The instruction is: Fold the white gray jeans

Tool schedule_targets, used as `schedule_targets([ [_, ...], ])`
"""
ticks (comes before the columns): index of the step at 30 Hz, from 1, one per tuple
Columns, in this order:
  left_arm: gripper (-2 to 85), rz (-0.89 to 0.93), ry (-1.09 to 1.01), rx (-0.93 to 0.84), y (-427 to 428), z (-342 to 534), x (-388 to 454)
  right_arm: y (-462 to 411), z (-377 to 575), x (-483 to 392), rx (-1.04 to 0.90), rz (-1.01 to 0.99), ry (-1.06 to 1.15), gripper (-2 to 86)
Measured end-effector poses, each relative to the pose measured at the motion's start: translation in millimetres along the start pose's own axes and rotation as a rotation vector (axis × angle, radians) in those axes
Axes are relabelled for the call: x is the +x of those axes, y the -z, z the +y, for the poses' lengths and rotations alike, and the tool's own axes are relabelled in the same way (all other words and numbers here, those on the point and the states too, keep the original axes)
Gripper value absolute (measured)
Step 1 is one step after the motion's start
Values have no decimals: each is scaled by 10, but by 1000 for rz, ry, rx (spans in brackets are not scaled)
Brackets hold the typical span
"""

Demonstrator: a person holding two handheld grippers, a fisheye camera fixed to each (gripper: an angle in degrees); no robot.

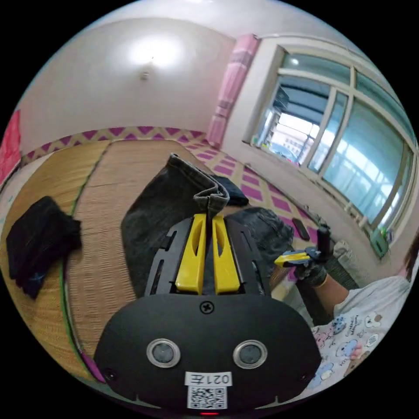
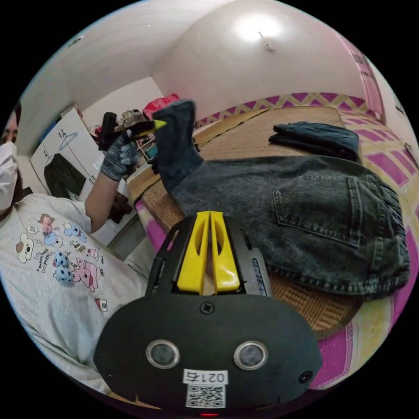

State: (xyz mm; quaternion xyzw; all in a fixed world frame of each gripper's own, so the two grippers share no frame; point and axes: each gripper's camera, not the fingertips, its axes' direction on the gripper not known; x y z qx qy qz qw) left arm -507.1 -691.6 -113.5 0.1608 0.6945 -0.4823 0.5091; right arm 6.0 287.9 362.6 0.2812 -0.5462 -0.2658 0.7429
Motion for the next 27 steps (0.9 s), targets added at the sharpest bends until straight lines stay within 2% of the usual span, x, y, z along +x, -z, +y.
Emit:
schedule_targets([
  [1, -9, 7, -9, -20, -217, 23, 142, 127, 78, -2, 21, 6, -12, -5],
  [3, -9, 6, -40, -166, -1191, 220, 620, 293, 198, 17, 38, 18, -34, -5],
  [5, -9, -12, -46, -280, -1786, 449, 831, 428, 316, 60, 42, 34, -61, -5],
  [6, -9, -19, -44, -269, -1925, 562, 932, 514, 391, 100, 43, 43, -80, -5],
  [12, -8, -54, -70, -86, -1932, 576, 1436, 974, 628, 347, 115, 112, -172, 0],
  [17, 8, -52, -28, -291, -2575, 641, 1604, 1428, 785, 763, 303, 222, -436, 48],
  [19, 25, -28, -67, -289, -2595, 649, 1690, 1675, 986, 1107, 422, 221, -664, 86],
  [22, 53, 7, -108, -321, -2639, 695, 1779, 1814, 1214, 1534, 489, 159, -881, 115],
  [27, 1, 191, -47, -276, -2458, 786, 1688, 1821, 1216, 1750, 559, 71, -949, 132],
])
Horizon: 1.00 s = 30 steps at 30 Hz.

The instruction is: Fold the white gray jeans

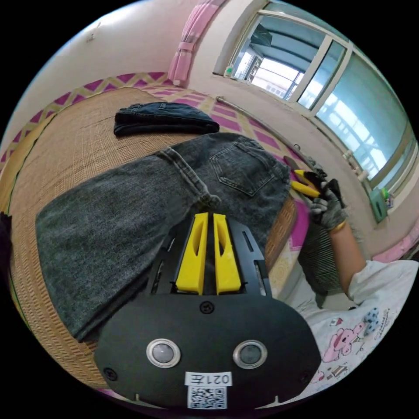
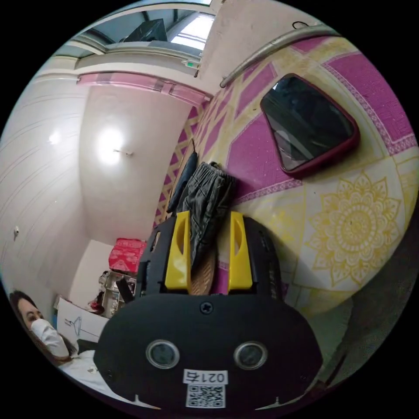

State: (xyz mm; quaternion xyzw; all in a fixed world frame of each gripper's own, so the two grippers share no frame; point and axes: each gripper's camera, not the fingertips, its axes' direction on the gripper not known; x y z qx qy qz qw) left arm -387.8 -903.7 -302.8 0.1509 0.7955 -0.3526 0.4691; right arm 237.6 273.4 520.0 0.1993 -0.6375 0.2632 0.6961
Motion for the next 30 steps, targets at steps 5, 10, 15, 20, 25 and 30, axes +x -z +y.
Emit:
schedule_targets([
  [5, -9, 25, 29, 96, 327, 251, -97, -260, -140, -9, 3, -41, -75, 119],
  [10, -10, 39, 65, 136, 615, 557, -285, -594, -213, -205, -29, -35, -88, 71],
  [15, -10, -1, 95, 135, 929, 987, -608, -718, 157, -2013, -12, 101, 458, 59],
  [20, -10, -9, 177, 171, 1242, 1410, -1043, -1555, 1526, -4063, -83, 200, 1083, 59],
  [25, -10, -14, 270, 222, 1545, 1815, -1477, -3202, 3517, -4797, -322, 235, 1515, 59],
  [30, -10, -28, 350, 228, 1822, 2243, -1910, -4434, 4689, -4241, -589, 325, 1628, 56],
])
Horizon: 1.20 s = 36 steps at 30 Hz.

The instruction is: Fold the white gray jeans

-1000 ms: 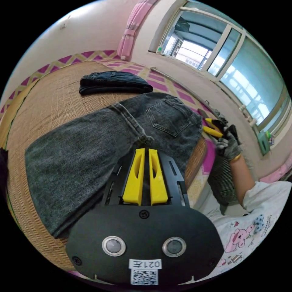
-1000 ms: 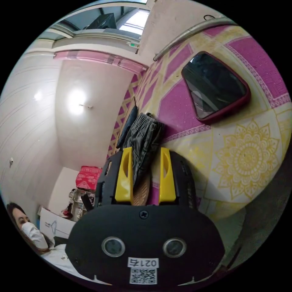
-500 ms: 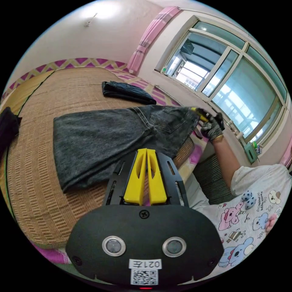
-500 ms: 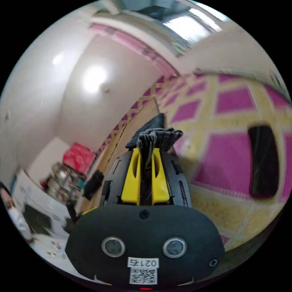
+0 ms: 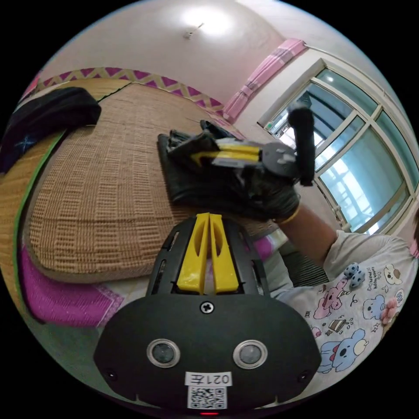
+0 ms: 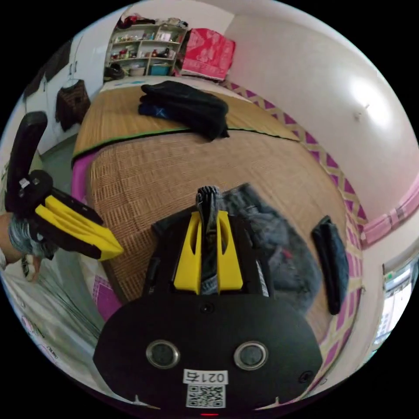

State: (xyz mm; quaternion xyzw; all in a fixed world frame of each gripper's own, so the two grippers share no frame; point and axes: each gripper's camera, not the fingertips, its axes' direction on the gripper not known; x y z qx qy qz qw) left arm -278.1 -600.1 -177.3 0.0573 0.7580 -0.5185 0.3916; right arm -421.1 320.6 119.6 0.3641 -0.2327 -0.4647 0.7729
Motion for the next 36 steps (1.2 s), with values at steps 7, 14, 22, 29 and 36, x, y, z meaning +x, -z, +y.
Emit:
schedule_targets([
  [7, -9, 1, 59, 84, 314, -12, -470, -208, -228, -446, 30, 150, 25, 55],
  [14, -10, 27, -66, 133, 218, -531, -441, -244, 2, -204, 43, -53, -85, 63],
  [22, -9, -135, -181, 35, -225, -1249, -558, 290, 1217, 809, -66, -32, -328, 18],
  [29, -9, -134, -85, -49, -538, -1314, -1167, 15, 1804, 1041, -152, -37, -324, -3],
  [36, 2, -55, 21, 183, -147, -1490, -1620, 378, 2084, 2117, 49, -62, -569, 58],
])
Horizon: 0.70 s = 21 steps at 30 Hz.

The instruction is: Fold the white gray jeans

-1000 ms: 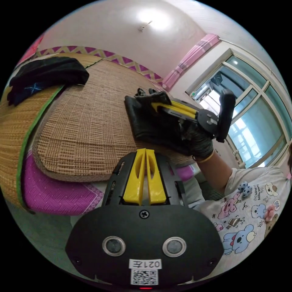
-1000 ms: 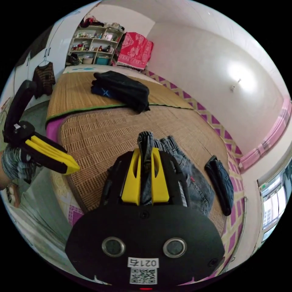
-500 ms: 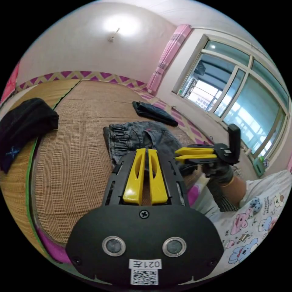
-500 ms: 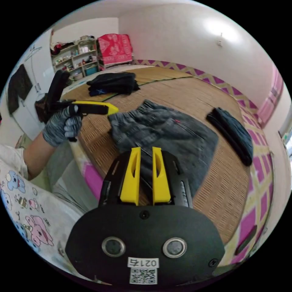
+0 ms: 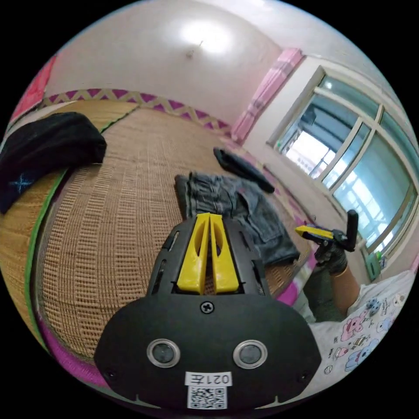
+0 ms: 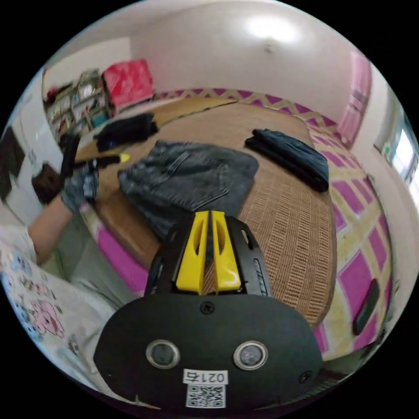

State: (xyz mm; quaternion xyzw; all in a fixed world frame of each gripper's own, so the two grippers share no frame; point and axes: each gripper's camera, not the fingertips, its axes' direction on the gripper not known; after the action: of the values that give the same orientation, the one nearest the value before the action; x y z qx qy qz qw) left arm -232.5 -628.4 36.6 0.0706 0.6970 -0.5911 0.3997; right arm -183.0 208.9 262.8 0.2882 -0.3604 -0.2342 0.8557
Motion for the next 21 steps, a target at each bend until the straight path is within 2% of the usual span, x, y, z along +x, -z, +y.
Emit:
schedule_targets([
  [1, 5, 9, 36, -15, -28, -45, -92, -62, -97, 346, 0, -77, -86, 83],
  [3, 109, 113, 146, -131, -278, -223, -473, -266, -218, 873, -27, -228, -210, 107],
  [6, 139, 280, 215, -218, -557, -346, -785, -658, -316, 1569, -65, -445, -361, 128],
  [10, 131, 324, 161, -308, -778, -519, -785, -1025, -447, 1944, -120, -561, -398, 116],
  [15, 71, 273, 163, -419, -1008, -760, -631, -1312, -543, 2219, -185, -714, -460, 68],
  [18, 55, 266, 108, -388, -850, -972, -399, -1264, -604, 2394, -163, -809, -453, 48],
  [21, 52, 276, 24, -343, -745, -1355, -34, -975, -868, 2468, -121, -751, -367, 43],
])
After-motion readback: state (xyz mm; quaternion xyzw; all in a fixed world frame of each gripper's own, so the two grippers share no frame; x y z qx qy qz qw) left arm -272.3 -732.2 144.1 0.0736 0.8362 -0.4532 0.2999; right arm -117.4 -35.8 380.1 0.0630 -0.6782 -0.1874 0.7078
